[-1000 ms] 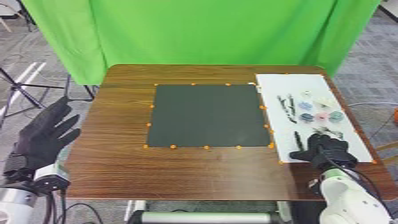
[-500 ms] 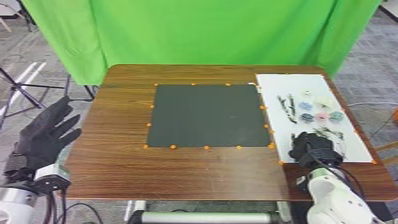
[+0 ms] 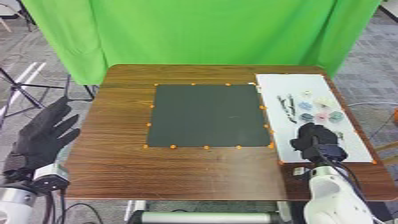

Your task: Arrange flowers

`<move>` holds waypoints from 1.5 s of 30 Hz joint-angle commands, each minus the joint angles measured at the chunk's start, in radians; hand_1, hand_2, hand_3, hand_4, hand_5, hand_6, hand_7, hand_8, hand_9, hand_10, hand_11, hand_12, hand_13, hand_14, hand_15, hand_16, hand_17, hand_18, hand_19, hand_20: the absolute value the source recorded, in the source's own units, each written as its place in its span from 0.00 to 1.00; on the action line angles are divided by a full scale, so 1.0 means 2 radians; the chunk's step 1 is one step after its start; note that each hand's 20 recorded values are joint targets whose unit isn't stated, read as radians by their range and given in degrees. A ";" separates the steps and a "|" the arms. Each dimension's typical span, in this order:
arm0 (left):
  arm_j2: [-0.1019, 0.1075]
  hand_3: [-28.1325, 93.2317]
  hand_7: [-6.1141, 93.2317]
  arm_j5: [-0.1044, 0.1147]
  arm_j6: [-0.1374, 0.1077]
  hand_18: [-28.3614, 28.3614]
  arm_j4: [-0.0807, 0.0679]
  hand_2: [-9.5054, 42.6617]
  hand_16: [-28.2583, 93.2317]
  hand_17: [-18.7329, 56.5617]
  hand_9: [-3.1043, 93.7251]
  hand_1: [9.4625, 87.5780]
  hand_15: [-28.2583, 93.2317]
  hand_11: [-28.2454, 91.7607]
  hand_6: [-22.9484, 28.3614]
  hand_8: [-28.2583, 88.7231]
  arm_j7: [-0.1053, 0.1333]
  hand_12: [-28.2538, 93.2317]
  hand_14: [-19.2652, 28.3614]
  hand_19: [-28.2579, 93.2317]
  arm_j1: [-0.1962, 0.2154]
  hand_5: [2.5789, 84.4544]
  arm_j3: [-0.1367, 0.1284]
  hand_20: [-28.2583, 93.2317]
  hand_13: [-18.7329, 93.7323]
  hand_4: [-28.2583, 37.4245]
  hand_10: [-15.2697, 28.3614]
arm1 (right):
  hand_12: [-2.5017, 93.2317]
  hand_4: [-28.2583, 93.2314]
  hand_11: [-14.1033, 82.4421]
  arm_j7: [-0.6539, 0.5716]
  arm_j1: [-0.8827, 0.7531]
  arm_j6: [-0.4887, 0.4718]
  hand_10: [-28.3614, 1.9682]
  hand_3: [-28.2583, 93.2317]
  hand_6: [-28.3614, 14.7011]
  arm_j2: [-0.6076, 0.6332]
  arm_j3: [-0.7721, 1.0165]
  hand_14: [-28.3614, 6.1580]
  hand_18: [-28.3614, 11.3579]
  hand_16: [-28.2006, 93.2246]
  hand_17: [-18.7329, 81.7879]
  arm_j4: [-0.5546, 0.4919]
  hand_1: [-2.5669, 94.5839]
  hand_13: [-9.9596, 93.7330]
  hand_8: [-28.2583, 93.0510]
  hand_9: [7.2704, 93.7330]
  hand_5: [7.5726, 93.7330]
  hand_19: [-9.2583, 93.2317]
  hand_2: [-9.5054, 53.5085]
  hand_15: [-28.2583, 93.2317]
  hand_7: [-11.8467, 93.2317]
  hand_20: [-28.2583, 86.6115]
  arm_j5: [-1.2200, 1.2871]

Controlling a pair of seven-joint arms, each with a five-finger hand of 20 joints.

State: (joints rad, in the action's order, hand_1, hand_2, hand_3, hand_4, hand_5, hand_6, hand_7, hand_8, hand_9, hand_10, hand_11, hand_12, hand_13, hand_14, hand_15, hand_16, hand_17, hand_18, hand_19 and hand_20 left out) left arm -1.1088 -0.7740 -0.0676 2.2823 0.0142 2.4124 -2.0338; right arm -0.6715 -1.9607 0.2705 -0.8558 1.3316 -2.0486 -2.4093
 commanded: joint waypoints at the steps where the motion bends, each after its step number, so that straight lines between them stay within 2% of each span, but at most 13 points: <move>1: 0.005 0.80 0.24 -0.001 0.003 0.82 0.004 0.15 0.29 0.07 0.19 0.18 0.38 0.32 0.47 0.16 0.001 0.39 0.65 0.53 0.026 0.22 -0.032 0.30 0.27 0.01 0.55 | 0.56 0.08 0.88 0.034 0.136 0.010 0.59 0.94 0.62 -0.010 -0.087 0.50 0.16 0.57 0.49 0.007 0.45 0.77 0.41 0.81 0.72 0.94 0.00 0.96 0.70 0.73 0.021; 4: 0.015 0.80 0.24 0.014 0.020 0.82 -0.006 0.14 0.29 0.07 0.19 0.18 0.37 0.32 0.46 0.16 0.016 0.39 0.65 0.53 0.029 0.21 -0.039 0.30 0.27 0.02 0.55 | 0.56 0.08 0.87 0.052 0.195 0.009 0.59 0.94 0.62 -0.036 -0.140 0.50 0.16 0.57 0.49 0.034 0.45 0.77 0.41 0.81 0.73 0.94 0.00 0.96 0.70 0.73 0.020; 8: 0.020 0.80 0.24 0.013 0.035 0.82 -0.009 0.12 0.29 0.07 0.19 0.18 0.37 0.32 0.46 0.16 0.029 0.40 0.64 0.53 0.036 0.21 -0.049 0.30 0.27 0.02 0.54 | 0.56 0.08 0.87 0.054 0.268 0.007 0.59 0.94 0.62 -0.078 -0.215 0.50 0.15 0.57 0.49 0.071 0.45 0.77 0.41 0.81 0.73 0.94 0.00 0.96 0.70 0.73 0.013; 13: 0.018 0.81 0.24 0.012 0.046 0.82 -0.008 0.08 0.30 0.07 0.19 0.17 0.36 0.31 0.45 0.16 0.036 0.40 0.64 0.53 0.049 0.21 -0.056 0.31 0.27 0.02 0.54 | 0.56 0.09 0.88 0.028 0.314 -0.049 0.58 0.94 0.62 -0.155 -0.266 0.50 0.15 0.57 0.49 0.107 0.44 0.77 0.41 0.81 0.73 0.94 0.00 0.96 0.70 0.73 0.003; 18: 0.015 0.81 0.24 0.014 0.046 0.82 -0.007 0.06 0.30 0.08 0.19 0.16 0.35 0.31 0.45 0.16 0.042 0.40 0.63 0.52 0.056 0.21 -0.051 0.31 0.27 0.02 0.53 | 0.55 0.09 0.87 0.020 0.327 -0.086 0.58 0.94 0.62 -0.211 -0.296 0.49 0.14 0.57 0.49 0.138 0.44 0.78 0.41 0.82 0.74 0.95 0.00 0.96 0.70 0.73 -0.009; 23: 0.024 0.81 0.24 0.017 0.036 0.81 -0.009 0.04 0.30 0.08 0.19 0.16 0.35 0.30 0.45 0.16 0.043 0.41 0.63 0.51 0.052 0.21 -0.043 0.31 0.27 0.02 0.53 | 0.55 0.09 0.87 0.017 0.299 -0.118 0.57 0.94 0.62 -0.261 -0.287 0.49 0.14 0.57 0.49 0.159 0.44 0.78 0.41 0.82 0.74 0.95 0.00 0.96 0.69 0.73 -0.036; 25: 0.026 0.81 0.24 0.014 0.041 0.81 -0.012 0.04 0.31 0.08 0.19 0.16 0.35 0.30 0.45 0.16 0.046 0.41 0.63 0.51 0.049 0.21 -0.042 0.31 0.27 0.02 0.53 | 0.56 0.10 0.87 0.023 0.289 -0.124 0.57 0.94 0.62 -0.273 -0.281 0.49 0.14 0.57 0.50 0.168 0.44 0.78 0.41 0.82 0.74 0.95 0.00 0.96 0.69 0.73 -0.048; 29: 0.030 0.81 0.24 0.017 0.020 0.81 -0.018 0.03 0.31 0.09 0.20 0.16 0.34 0.30 0.44 0.16 0.065 0.41 0.63 0.50 0.054 0.22 -0.033 0.31 0.27 0.02 0.53 | 0.56 0.10 0.87 0.025 0.280 -0.126 0.57 0.94 0.62 -0.282 -0.280 0.49 0.13 0.57 0.50 0.179 0.44 0.78 0.42 0.82 0.75 0.96 0.00 0.96 0.69 0.73 -0.063; 31: 0.028 0.81 0.24 0.017 0.020 0.80 -0.022 0.02 0.31 0.09 0.20 0.16 0.34 0.30 0.44 0.16 0.068 0.41 0.63 0.50 0.055 0.22 -0.030 0.31 0.28 0.02 0.53 | 0.56 0.10 0.87 0.027 0.275 -0.125 0.57 0.93 0.62 -0.286 -0.279 0.49 0.13 0.56 0.50 0.185 0.45 0.78 0.42 0.82 0.75 0.96 0.00 0.96 0.69 0.73 -0.071; 34: 0.029 0.81 0.24 0.016 0.023 0.80 -0.025 0.02 0.31 0.10 0.20 0.16 0.34 0.30 0.44 0.16 0.063 0.41 0.62 0.50 0.051 0.23 -0.028 0.31 0.28 0.02 0.53 | 0.56 0.10 0.87 0.030 0.269 -0.131 0.57 0.94 0.62 -0.290 -0.277 0.49 0.13 0.57 0.50 0.193 0.45 0.78 0.42 0.82 0.75 0.96 0.00 0.96 0.69 0.73 -0.081; 37: 0.037 0.81 0.25 0.019 0.021 0.80 -0.027 0.01 0.31 0.10 0.20 0.16 0.34 0.30 0.44 0.16 0.065 0.41 0.62 0.50 0.051 0.23 -0.026 0.32 0.28 0.02 0.53 | 0.56 0.10 0.87 0.035 0.265 -0.131 0.57 0.93 0.62 -0.296 -0.279 0.49 0.13 0.57 0.50 0.204 0.45 0.78 0.42 0.82 0.75 0.96 0.00 0.96 0.69 0.73 -0.093; 42: 0.047 0.81 0.25 0.021 0.022 0.80 -0.029 0.02 0.31 0.10 0.21 0.16 0.34 0.30 0.44 0.16 0.056 0.41 0.62 0.50 0.046 0.23 -0.025 0.32 0.28 0.02 0.53 | 0.56 0.09 0.87 0.040 0.266 -0.138 0.57 0.93 0.62 -0.308 -0.288 0.49 0.13 0.56 0.50 0.213 0.45 0.79 0.42 0.82 0.75 0.96 0.00 0.96 0.68 0.73 -0.100; 45: 0.054 0.81 0.25 0.020 0.020 0.80 -0.035 0.02 0.31 0.10 0.21 0.16 0.35 0.30 0.44 0.16 0.054 0.41 0.62 0.50 0.033 0.23 -0.015 0.32 0.28 0.02 0.53 | 0.56 0.09 0.86 0.046 0.267 -0.136 0.57 0.93 0.62 -0.318 -0.290 0.50 0.14 0.56 0.50 0.222 0.45 0.79 0.41 0.83 0.75 0.96 0.00 0.96 0.68 0.72 -0.108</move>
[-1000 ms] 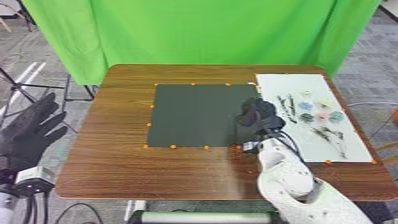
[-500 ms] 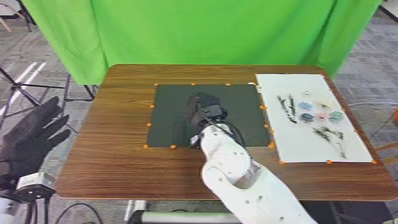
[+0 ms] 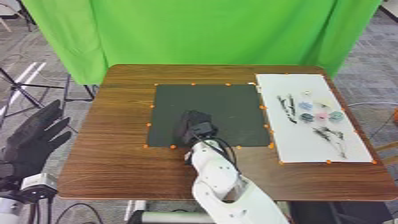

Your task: Arrange flowers

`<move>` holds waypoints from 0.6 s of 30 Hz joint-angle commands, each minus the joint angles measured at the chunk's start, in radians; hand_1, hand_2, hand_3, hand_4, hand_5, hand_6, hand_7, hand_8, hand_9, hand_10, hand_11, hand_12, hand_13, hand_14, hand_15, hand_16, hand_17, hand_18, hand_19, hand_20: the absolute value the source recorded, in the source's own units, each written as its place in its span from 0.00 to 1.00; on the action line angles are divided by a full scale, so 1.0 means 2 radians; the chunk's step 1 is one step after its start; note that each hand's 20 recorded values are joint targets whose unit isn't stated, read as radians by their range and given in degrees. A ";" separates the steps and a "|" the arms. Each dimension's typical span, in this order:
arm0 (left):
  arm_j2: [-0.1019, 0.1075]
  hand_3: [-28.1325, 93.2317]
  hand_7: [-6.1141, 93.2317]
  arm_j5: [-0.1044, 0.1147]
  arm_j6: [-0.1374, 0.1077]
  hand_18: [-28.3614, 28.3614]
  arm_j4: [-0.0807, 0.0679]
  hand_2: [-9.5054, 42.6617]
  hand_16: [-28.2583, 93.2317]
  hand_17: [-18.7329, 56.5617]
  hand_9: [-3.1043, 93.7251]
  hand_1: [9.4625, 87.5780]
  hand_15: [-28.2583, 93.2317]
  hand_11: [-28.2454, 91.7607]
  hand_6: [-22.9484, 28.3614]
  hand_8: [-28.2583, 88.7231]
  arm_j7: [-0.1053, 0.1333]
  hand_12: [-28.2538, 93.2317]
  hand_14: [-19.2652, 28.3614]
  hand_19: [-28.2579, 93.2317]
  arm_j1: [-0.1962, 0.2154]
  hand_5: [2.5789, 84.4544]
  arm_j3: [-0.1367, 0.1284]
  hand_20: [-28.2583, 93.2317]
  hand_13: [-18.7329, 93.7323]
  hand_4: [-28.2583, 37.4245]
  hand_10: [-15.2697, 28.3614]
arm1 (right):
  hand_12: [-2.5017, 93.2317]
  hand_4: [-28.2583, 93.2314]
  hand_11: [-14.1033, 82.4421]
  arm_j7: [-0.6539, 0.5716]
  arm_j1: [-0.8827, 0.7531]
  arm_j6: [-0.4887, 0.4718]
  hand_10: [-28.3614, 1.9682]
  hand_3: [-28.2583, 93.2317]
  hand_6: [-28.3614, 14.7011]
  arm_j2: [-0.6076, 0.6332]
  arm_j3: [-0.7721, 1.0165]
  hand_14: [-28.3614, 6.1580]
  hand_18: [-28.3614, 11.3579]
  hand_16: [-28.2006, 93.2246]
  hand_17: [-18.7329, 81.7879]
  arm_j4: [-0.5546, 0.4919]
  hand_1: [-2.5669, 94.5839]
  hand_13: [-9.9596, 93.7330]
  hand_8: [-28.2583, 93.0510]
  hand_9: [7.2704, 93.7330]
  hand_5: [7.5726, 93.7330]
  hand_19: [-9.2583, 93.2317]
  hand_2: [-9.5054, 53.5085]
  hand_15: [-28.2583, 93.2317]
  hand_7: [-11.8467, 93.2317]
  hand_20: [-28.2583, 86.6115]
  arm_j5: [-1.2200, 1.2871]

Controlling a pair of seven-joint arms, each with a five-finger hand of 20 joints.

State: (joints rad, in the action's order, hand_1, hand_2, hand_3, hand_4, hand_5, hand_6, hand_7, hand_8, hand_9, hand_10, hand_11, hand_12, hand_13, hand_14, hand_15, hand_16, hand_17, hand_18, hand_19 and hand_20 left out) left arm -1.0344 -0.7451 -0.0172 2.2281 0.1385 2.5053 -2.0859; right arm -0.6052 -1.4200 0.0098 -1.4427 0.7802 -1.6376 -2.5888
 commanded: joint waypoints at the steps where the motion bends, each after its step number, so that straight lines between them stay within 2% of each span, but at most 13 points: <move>1: 0.020 0.81 0.25 0.006 -0.005 0.80 -0.009 0.02 0.31 0.10 0.21 0.16 0.35 0.30 0.44 0.16 -0.010 0.41 0.62 0.50 -0.019 0.23 0.015 0.32 0.28 0.02 0.53 | 0.56 0.09 0.86 0.014 -0.005 -0.006 0.57 0.93 0.62 -0.028 -0.013 0.50 0.14 0.56 0.50 0.018 0.45 0.79 0.42 0.83 0.75 0.96 0.00 0.96 0.68 0.72 -0.018; 5: 0.025 0.81 0.24 0.005 0.000 0.80 -0.010 0.02 0.31 0.10 0.21 0.16 0.35 0.30 0.44 0.16 -0.017 0.41 0.62 0.50 -0.024 0.23 0.019 0.32 0.28 0.02 0.53 | 0.56 0.08 0.86 0.022 -0.002 -0.002 0.57 0.93 0.63 -0.033 -0.022 0.50 0.14 0.56 0.50 0.023 0.46 0.79 0.42 0.83 0.76 0.96 0.00 0.96 0.67 0.72 -0.024; 6: 0.018 0.81 0.24 -0.001 0.007 0.80 -0.011 0.02 0.31 0.10 0.21 0.16 0.35 0.30 0.44 0.16 -0.026 0.41 0.62 0.50 -0.032 0.23 0.019 0.32 0.28 0.02 0.53 | 0.56 0.08 0.86 0.023 -0.002 -0.003 0.57 0.93 0.63 -0.035 -0.023 0.50 0.14 0.56 0.50 0.025 0.46 0.79 0.42 0.83 0.76 0.96 0.00 0.96 0.67 0.72 -0.026; 8: 0.022 0.81 0.24 -0.001 0.008 0.80 -0.013 0.02 0.31 0.10 0.21 0.16 0.35 0.30 0.44 0.16 -0.030 0.41 0.62 0.50 -0.038 0.23 0.021 0.32 0.28 0.02 0.53 | 0.56 0.07 0.85 0.023 -0.003 -0.007 0.58 0.93 0.63 -0.040 -0.021 0.50 0.14 0.56 0.50 0.031 0.46 0.79 0.41 0.83 0.76 0.96 0.00 0.96 0.66 0.72 -0.033; 10: 0.028 0.81 0.24 0.002 0.007 0.80 -0.014 0.02 0.31 0.10 0.21 0.16 0.35 0.30 0.44 0.16 -0.029 0.41 0.62 0.50 -0.040 0.23 0.024 0.32 0.28 0.02 0.53 | 0.56 0.07 0.85 0.022 -0.002 -0.008 0.58 0.92 0.64 -0.044 -0.017 0.51 0.14 0.56 0.50 0.041 0.46 0.79 0.41 0.83 0.76 0.96 0.00 0.96 0.66 0.72 -0.039; 11: 0.026 0.81 0.24 0.001 0.008 0.80 -0.014 0.02 0.31 0.10 0.21 0.16 0.35 0.30 0.44 0.16 -0.029 0.41 0.62 0.50 -0.038 0.23 0.025 0.32 0.28 0.02 0.53 | 0.56 0.07 0.85 0.023 -0.003 -0.004 0.58 0.92 0.64 -0.044 -0.017 0.51 0.14 0.56 0.51 0.044 0.46 0.79 0.41 0.83 0.76 0.96 0.00 0.96 0.66 0.72 -0.039; 13: 0.026 0.81 0.24 0.001 0.009 0.80 -0.017 0.02 0.31 0.10 0.21 0.16 0.35 0.30 0.44 0.16 -0.029 0.41 0.62 0.50 -0.044 0.23 0.028 0.32 0.28 0.02 0.53 | 0.56 0.07 0.85 0.023 -0.002 0.003 0.59 0.93 0.64 -0.045 -0.013 0.52 0.14 0.56 0.51 0.053 0.46 0.79 0.41 0.83 0.76 0.97 0.00 0.95 0.66 0.72 -0.047; 18: 0.024 0.81 0.24 0.001 0.009 0.80 -0.015 0.03 0.31 0.10 0.21 0.16 0.35 0.30 0.44 0.16 -0.030 0.41 0.63 0.50 -0.039 0.23 0.027 0.32 0.28 0.02 0.53 | 0.56 0.07 0.85 0.022 -0.005 0.005 0.60 0.92 0.65 -0.047 -0.005 0.52 0.14 0.56 0.51 0.064 0.46 0.79 0.41 0.83 0.76 0.97 0.00 0.95 0.66 0.71 -0.059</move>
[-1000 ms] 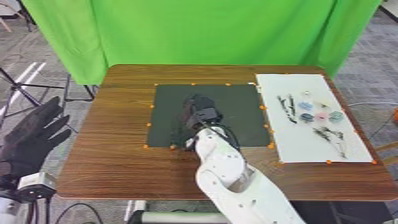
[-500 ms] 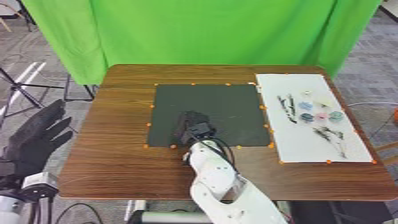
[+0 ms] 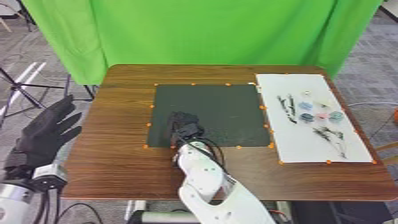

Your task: Arrange flowers

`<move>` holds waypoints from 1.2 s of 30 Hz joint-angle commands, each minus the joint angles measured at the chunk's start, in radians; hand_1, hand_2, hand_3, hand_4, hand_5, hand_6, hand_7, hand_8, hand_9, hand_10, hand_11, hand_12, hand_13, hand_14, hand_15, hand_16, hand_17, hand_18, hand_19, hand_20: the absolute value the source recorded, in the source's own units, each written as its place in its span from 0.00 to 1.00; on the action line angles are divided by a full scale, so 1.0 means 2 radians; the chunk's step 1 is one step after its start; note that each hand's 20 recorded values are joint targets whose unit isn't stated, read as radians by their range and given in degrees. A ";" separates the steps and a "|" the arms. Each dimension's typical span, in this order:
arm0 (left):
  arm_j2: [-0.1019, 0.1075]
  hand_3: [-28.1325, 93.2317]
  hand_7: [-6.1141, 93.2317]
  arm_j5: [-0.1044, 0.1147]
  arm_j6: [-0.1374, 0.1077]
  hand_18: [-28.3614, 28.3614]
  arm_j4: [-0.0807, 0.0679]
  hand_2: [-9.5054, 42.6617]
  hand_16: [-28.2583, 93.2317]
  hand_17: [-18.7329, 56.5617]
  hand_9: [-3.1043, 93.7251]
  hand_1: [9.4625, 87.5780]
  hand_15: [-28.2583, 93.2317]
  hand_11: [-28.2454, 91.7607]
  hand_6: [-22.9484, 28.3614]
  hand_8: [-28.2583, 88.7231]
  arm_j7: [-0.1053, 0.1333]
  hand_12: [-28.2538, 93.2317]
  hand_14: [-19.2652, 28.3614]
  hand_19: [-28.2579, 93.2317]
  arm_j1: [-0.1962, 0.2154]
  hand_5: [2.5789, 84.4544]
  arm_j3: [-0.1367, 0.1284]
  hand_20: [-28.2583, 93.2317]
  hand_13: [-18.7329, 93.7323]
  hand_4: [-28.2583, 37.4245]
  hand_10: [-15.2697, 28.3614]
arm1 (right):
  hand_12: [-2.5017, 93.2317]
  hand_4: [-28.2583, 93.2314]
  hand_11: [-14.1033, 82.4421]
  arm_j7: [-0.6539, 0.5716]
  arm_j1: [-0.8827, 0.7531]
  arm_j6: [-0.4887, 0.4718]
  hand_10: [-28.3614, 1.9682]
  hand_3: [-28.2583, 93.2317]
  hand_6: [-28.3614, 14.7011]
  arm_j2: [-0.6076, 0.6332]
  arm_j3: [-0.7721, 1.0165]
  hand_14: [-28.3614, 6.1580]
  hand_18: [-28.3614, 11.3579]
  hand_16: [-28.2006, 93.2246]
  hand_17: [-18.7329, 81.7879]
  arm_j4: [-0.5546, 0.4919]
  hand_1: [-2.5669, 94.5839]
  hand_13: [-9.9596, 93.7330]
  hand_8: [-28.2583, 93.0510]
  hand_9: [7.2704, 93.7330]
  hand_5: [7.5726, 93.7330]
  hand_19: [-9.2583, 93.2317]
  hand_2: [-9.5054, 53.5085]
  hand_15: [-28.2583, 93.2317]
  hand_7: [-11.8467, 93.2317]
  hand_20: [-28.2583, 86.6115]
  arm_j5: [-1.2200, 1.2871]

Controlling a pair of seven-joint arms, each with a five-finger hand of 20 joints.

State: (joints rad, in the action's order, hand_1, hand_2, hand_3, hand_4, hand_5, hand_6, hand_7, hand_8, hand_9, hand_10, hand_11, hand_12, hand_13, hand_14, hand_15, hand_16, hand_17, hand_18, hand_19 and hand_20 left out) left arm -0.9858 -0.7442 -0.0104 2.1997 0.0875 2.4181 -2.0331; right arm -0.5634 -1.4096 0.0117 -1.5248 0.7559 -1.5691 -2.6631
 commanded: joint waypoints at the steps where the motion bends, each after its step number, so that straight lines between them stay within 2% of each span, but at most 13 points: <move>1: 0.000 0.81 0.24 0.000 0.007 0.80 -0.001 0.03 0.31 0.10 0.20 0.16 0.35 0.30 0.44 0.16 -0.005 0.41 0.63 0.50 0.003 0.23 0.001 0.32 0.28 0.02 0.53 | 0.56 0.07 0.85 0.000 -0.010 0.002 0.60 0.92 0.65 -0.006 0.007 0.52 0.14 0.56 0.51 0.032 0.46 0.79 0.41 0.83 0.76 0.97 0.00 0.95 0.66 0.71 -0.025; 6: -0.001 0.81 0.24 0.001 0.005 0.80 0.000 0.03 0.31 0.10 0.20 0.16 0.35 0.30 0.45 0.16 -0.004 0.41 0.63 0.50 0.007 0.23 0.001 0.32 0.28 0.02 0.53 | 0.56 0.08 0.85 0.001 -0.014 -0.015 0.61 0.92 0.66 -0.006 0.009 0.52 0.14 0.56 0.51 0.030 0.45 0.79 0.40 0.83 0.76 0.97 0.00 0.95 0.66 0.71 -0.030; 9: 0.000 0.81 0.24 0.002 0.005 0.80 0.000 0.03 0.31 0.10 0.20 0.16 0.35 0.30 0.45 0.16 -0.004 0.41 0.63 0.50 0.009 0.22 0.001 0.32 0.28 0.02 0.53 | 0.57 0.07 0.84 -0.001 -0.016 -0.049 0.60 0.92 0.66 -0.006 0.014 0.52 0.14 0.56 0.50 0.022 0.45 0.79 0.40 0.82 0.75 0.97 0.00 0.95 0.67 0.71 -0.025; 11: -0.004 0.81 0.24 0.000 0.005 0.80 0.000 0.03 0.31 0.10 0.20 0.16 0.35 0.30 0.44 0.16 -0.003 0.41 0.63 0.50 0.010 0.22 0.000 0.32 0.28 0.02 0.53 | 0.57 0.07 0.84 -0.003 -0.016 -0.074 0.60 0.92 0.67 -0.005 0.015 0.52 0.15 0.56 0.50 0.016 0.45 0.78 0.40 0.81 0.74 0.96 0.00 0.95 0.67 0.71 -0.022; 18: -0.006 0.81 0.24 -0.001 0.006 0.80 -0.001 0.04 0.31 0.09 0.20 0.16 0.35 0.30 0.44 0.16 -0.008 0.41 0.63 0.50 0.008 0.22 0.001 0.32 0.28 0.03 0.53 | 0.57 0.07 0.84 -0.006 -0.018 -0.096 0.58 0.91 0.66 -0.009 0.018 0.52 0.15 0.56 0.49 0.020 0.42 0.77 0.39 0.79 0.73 0.96 0.00 0.94 0.66 0.71 -0.024; 22: -0.003 0.81 0.24 0.000 0.008 0.80 -0.004 0.04 0.31 0.09 0.20 0.16 0.35 0.30 0.44 0.16 -0.011 0.41 0.63 0.50 0.003 0.22 0.004 0.32 0.28 0.03 0.53 | 0.57 0.06 0.83 -0.010 -0.016 -0.091 0.58 0.90 0.66 -0.011 0.018 0.52 0.14 0.56 0.49 0.026 0.40 0.77 0.39 0.79 0.73 0.96 0.00 0.94 0.66 0.71 -0.030; 30: -0.004 0.81 0.24 -0.001 0.008 0.80 -0.005 0.04 0.31 0.09 0.20 0.17 0.35 0.30 0.44 0.16 -0.015 0.41 0.63 0.50 0.001 0.22 0.005 0.32 0.28 0.03 0.53 | 0.57 0.01 0.83 -0.012 -0.015 -0.094 0.57 0.90 0.66 -0.015 0.024 0.51 0.14 0.56 0.49 0.031 0.34 0.77 0.36 0.78 0.74 0.96 0.00 0.94 0.63 0.71 -0.027; 34: -0.004 0.81 0.24 -0.001 0.007 0.81 -0.005 0.04 0.31 0.09 0.20 0.17 0.35 0.30 0.44 0.16 -0.017 0.41 0.63 0.50 0.001 0.22 0.006 0.32 0.28 0.03 0.53 | 0.56 0.02 0.83 -0.017 -0.015 -0.100 0.57 0.91 0.65 -0.015 0.025 0.51 0.14 0.56 0.49 0.029 0.29 0.77 0.14 0.78 0.74 0.96 0.00 0.94 0.67 0.71 -0.023; 36: -0.006 0.81 0.24 -0.001 0.006 0.80 -0.004 0.04 0.31 0.09 0.20 0.17 0.35 0.30 0.44 0.16 -0.018 0.41 0.63 0.50 0.003 0.22 0.004 0.32 0.28 0.03 0.53 | 0.56 0.02 0.83 -0.018 -0.014 -0.102 0.57 0.90 0.65 -0.015 0.026 0.50 0.14 0.56 0.49 0.027 0.28 0.77 0.12 0.78 0.74 0.96 0.00 0.94 0.67 0.71 -0.024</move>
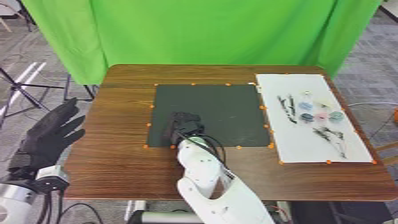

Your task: Arrange flowers

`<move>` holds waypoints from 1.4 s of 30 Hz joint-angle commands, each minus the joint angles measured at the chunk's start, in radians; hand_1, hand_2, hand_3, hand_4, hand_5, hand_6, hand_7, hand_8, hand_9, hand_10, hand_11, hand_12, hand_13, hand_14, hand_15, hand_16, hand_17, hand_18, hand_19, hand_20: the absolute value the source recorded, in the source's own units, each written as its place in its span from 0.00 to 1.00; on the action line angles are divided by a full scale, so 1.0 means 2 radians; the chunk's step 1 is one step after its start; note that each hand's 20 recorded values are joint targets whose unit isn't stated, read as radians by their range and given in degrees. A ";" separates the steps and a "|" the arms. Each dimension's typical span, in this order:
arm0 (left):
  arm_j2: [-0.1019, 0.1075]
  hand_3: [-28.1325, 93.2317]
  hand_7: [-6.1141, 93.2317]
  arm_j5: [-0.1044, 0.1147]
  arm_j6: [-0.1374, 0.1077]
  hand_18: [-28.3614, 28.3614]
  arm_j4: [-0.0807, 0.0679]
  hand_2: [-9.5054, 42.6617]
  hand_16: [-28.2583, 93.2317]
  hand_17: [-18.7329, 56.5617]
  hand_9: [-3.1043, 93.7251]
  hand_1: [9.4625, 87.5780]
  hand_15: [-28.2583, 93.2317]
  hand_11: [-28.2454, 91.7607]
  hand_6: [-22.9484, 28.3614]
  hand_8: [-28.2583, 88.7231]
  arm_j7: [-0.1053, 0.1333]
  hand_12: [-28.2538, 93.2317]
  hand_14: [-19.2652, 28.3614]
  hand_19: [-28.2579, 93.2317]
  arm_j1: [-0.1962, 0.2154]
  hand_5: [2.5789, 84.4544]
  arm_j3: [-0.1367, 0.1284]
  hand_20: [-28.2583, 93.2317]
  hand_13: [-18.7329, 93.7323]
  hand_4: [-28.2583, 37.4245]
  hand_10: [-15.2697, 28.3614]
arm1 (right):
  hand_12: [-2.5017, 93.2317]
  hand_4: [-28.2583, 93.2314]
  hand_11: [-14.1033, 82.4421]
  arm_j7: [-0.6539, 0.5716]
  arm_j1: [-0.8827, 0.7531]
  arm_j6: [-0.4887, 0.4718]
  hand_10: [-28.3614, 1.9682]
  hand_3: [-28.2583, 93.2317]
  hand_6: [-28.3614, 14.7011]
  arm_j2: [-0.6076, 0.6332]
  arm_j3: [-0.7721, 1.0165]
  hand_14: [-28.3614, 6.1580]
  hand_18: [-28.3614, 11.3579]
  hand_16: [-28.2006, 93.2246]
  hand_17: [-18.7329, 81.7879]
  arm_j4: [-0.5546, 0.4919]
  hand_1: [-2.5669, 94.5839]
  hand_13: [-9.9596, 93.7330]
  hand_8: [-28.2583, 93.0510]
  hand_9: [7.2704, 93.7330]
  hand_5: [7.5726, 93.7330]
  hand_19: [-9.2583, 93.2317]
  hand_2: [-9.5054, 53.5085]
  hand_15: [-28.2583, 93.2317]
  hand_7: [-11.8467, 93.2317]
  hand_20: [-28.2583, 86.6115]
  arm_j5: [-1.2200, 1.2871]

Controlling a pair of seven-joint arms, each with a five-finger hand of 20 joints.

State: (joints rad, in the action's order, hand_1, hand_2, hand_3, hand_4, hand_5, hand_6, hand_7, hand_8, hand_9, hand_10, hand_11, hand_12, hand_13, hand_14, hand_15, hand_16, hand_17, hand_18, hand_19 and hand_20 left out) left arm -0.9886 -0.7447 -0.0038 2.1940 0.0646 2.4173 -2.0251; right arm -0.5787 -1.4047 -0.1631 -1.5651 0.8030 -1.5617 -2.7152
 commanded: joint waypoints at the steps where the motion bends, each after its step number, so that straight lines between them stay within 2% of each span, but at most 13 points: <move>1: -0.006 0.81 0.24 -0.001 0.003 0.80 0.000 0.04 0.31 0.09 0.20 0.17 0.35 0.30 0.44 0.16 -0.005 0.41 0.63 0.50 0.006 0.22 -0.001 0.32 0.28 0.03 0.53 | 0.56 0.02 0.83 -0.012 -0.015 -0.016 0.56 0.90 0.64 0.007 0.003 0.50 0.14 0.56 0.49 0.021 0.28 0.77 0.12 0.78 0.74 0.96 0.00 0.94 0.67 0.71 0.006; 5: -0.010 0.81 0.24 -0.002 0.002 0.80 0.003 0.05 0.31 0.09 0.20 0.17 0.35 0.30 0.44 0.16 -0.005 0.41 0.63 0.50 0.012 0.22 -0.006 0.32 0.28 0.03 0.53 | 0.56 0.02 0.82 -0.012 -0.010 -0.008 0.56 0.90 0.64 0.014 0.003 0.50 0.14 0.56 0.49 0.015 0.26 0.77 0.12 0.77 0.74 0.96 0.00 0.93 0.66 0.71 0.018; 9: -0.012 0.81 0.24 -0.003 0.002 0.81 0.004 0.05 0.31 0.09 0.20 0.17 0.35 0.30 0.45 0.16 -0.004 0.41 0.63 0.50 0.015 0.22 -0.007 0.32 0.28 0.03 0.53 | 0.55 0.02 0.80 -0.018 -0.002 -0.019 0.54 0.88 0.63 0.020 0.000 0.50 0.13 0.55 0.49 0.016 0.22 0.77 0.14 0.77 0.77 0.96 0.00 0.92 0.53 0.70 0.023; 14: -0.017 0.81 0.24 -0.003 0.000 0.81 0.007 0.05 0.31 0.09 0.20 0.17 0.35 0.30 0.44 0.16 -0.004 0.41 0.63 0.50 0.024 0.22 -0.012 0.32 0.28 0.03 0.53 | 0.55 0.02 0.78 -0.024 0.002 -0.026 0.52 0.87 0.64 0.026 -0.003 0.50 0.13 0.56 0.49 0.015 0.20 0.77 0.13 0.77 0.76 0.95 0.01 0.91 0.42 0.70 0.027; 18: -0.019 0.81 0.24 -0.004 0.001 0.81 0.008 0.05 0.31 0.09 0.20 0.17 0.35 0.30 0.44 0.16 -0.003 0.41 0.63 0.50 0.025 0.22 -0.012 0.32 0.28 0.03 0.53 | 0.54 0.02 0.77 -0.035 0.005 -0.038 0.50 0.87 0.58 0.030 -0.002 0.48 0.12 0.56 0.48 0.010 0.19 0.75 0.14 0.75 0.68 0.94 0.00 0.90 0.30 0.70 0.034; 22: -0.023 0.81 0.24 -0.004 -0.002 0.81 0.009 0.05 0.31 0.09 0.20 0.17 0.35 0.30 0.45 0.16 0.002 0.41 0.63 0.50 0.028 0.22 -0.013 0.32 0.28 0.03 0.53 | 0.54 0.02 0.76 -0.045 0.011 -0.046 0.46 0.87 0.52 0.041 -0.004 0.47 0.11 0.56 0.46 0.003 0.18 0.73 0.15 0.70 0.61 0.93 0.00 0.90 0.27 0.70 0.046; 26: -0.034 0.81 0.24 -0.006 -0.005 0.81 0.014 0.05 0.31 0.09 0.20 0.17 0.35 0.30 0.45 0.16 0.012 0.41 0.63 0.50 0.038 0.22 -0.016 0.32 0.28 0.03 0.53 | 0.53 0.02 0.78 -0.058 0.028 -0.074 0.41 0.87 0.42 0.067 -0.008 0.46 0.09 0.55 0.44 -0.011 0.17 0.70 0.16 0.57 0.51 0.92 0.01 0.91 0.23 0.71 0.077; 28: -0.042 0.81 0.24 -0.007 -0.007 0.81 0.015 0.05 0.31 0.09 0.20 0.17 0.35 0.30 0.45 0.16 0.018 0.41 0.63 0.50 0.042 0.22 -0.018 0.32 0.28 0.03 0.53 | 0.52 0.02 0.77 -0.067 0.039 -0.059 0.30 0.87 0.37 0.092 -0.010 0.44 0.08 0.55 0.43 -0.020 0.16 0.67 0.17 0.51 0.45 0.91 0.01 0.90 0.21 0.71 0.099; 29: -0.045 0.81 0.24 -0.008 -0.009 0.81 0.016 0.05 0.31 0.09 0.20 0.17 0.35 0.30 0.45 0.16 0.023 0.41 0.63 0.50 0.045 0.22 -0.017 0.32 0.28 0.03 0.53 | 0.52 0.02 0.76 -0.073 0.045 -0.041 0.29 0.87 0.36 0.110 -0.012 0.43 0.08 0.54 0.43 -0.027 0.16 0.66 0.17 0.49 0.44 0.91 0.01 0.90 0.20 0.72 0.114; 31: -0.056 0.81 0.24 -0.009 -0.017 0.81 0.023 0.05 0.31 0.09 0.20 0.17 0.35 0.30 0.45 0.16 0.028 0.41 0.63 0.50 0.059 0.22 -0.020 0.32 0.28 0.03 0.53 | 0.50 0.02 0.75 -0.062 0.047 -0.033 0.27 0.87 0.35 0.134 0.007 0.42 0.07 0.54 0.42 -0.037 0.16 0.65 0.18 0.47 0.43 0.90 0.01 0.90 0.20 0.72 0.134; 32: -0.059 0.81 0.24 -0.008 -0.017 0.81 0.024 0.05 0.31 0.09 0.20 0.17 0.35 0.30 0.45 0.16 0.032 0.41 0.63 0.50 0.062 0.22 -0.019 0.32 0.28 0.03 0.53 | 0.49 0.02 0.74 -0.067 0.061 -0.017 0.27 0.87 0.35 0.160 -0.001 0.41 0.07 0.53 0.42 -0.041 0.16 0.64 0.18 0.46 0.42 0.90 0.01 0.90 0.21 0.72 0.153; 34: -0.064 0.81 0.24 -0.009 -0.017 0.81 0.028 0.05 0.31 0.09 0.20 0.17 0.35 0.30 0.44 0.16 0.032 0.41 0.63 0.50 0.069 0.22 -0.020 0.32 0.28 0.03 0.53 | 0.47 0.02 0.74 -0.051 0.057 -0.005 0.28 0.88 0.38 0.189 0.024 0.41 0.07 0.52 0.42 -0.050 0.17 0.64 0.17 0.47 0.43 0.90 0.01 0.90 0.22 0.72 0.136; 42: -0.069 0.81 0.24 -0.009 -0.020 0.81 0.030 0.05 0.31 0.09 0.20 0.17 0.35 0.30 0.44 0.16 0.037 0.41 0.63 0.50 0.072 0.22 -0.023 0.32 0.28 0.03 0.53 | 0.41 0.00 0.70 -0.071 0.018 0.098 0.39 0.89 0.46 0.322 0.109 0.43 0.09 0.51 0.42 -0.097 0.21 0.64 0.16 0.52 0.49 0.89 0.00 0.90 0.29 0.72 0.153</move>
State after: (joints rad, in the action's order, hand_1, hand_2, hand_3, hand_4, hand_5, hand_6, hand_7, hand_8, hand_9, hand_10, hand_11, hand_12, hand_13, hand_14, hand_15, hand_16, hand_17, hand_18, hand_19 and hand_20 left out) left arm -1.1112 -0.7572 -0.0282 2.2435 0.1270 2.5408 -2.0625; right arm -0.6742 -1.3110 -0.0940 -1.2080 0.8583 -1.7041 -2.3690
